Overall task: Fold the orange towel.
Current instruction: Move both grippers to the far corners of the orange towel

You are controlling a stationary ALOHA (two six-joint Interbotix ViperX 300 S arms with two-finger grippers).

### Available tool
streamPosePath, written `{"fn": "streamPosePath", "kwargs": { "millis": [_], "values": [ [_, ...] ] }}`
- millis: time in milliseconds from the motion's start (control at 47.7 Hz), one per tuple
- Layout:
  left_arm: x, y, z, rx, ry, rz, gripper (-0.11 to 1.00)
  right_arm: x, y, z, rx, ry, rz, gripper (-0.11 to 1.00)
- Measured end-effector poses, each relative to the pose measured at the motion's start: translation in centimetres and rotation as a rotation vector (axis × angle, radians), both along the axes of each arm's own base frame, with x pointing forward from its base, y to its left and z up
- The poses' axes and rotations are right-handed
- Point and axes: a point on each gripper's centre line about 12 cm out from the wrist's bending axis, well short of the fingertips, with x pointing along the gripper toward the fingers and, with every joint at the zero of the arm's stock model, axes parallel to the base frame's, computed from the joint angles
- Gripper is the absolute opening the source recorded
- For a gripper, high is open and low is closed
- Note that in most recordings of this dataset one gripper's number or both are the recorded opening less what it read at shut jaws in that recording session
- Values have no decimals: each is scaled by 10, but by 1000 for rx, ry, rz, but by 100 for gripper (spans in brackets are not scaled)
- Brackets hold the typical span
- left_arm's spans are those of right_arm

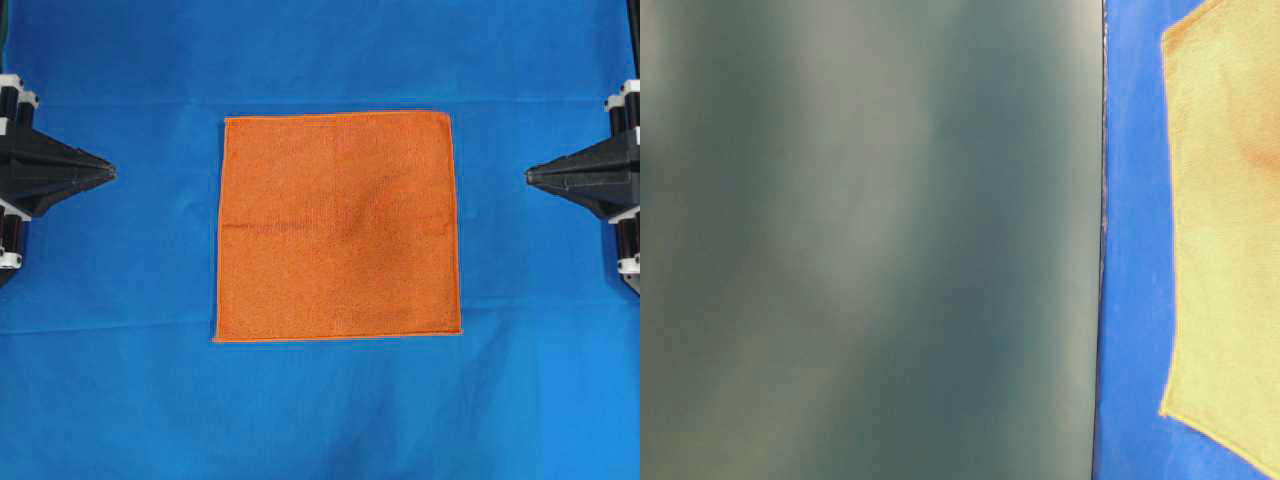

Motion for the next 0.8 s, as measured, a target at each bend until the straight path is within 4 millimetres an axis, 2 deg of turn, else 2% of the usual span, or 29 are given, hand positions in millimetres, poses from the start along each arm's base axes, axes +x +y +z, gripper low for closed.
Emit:
{"fn": "streamPosePath", "kwargs": {
  "millis": [272, 440, 607, 691, 796],
  "values": [
    [4, 7, -6, -5, 35, 36, 0, 9, -4, -2, 10, 77, -20, 0],
    [12, 25, -19, -11, 93, 123, 0, 16, -24, -11, 50, 148, -113, 0],
    [20, 45, -34, -23, 158, 204, 2, 25, -47, -29, 103, 241, -209, 0],
    [27, 53, -43, -30, 195, 233, 15, 28, -59, -42, 129, 296, -260, 1],
    [39, 63, -53, -40, 245, 263, 45, 32, -80, -61, 173, 375, -342, 5]
  ]
}}
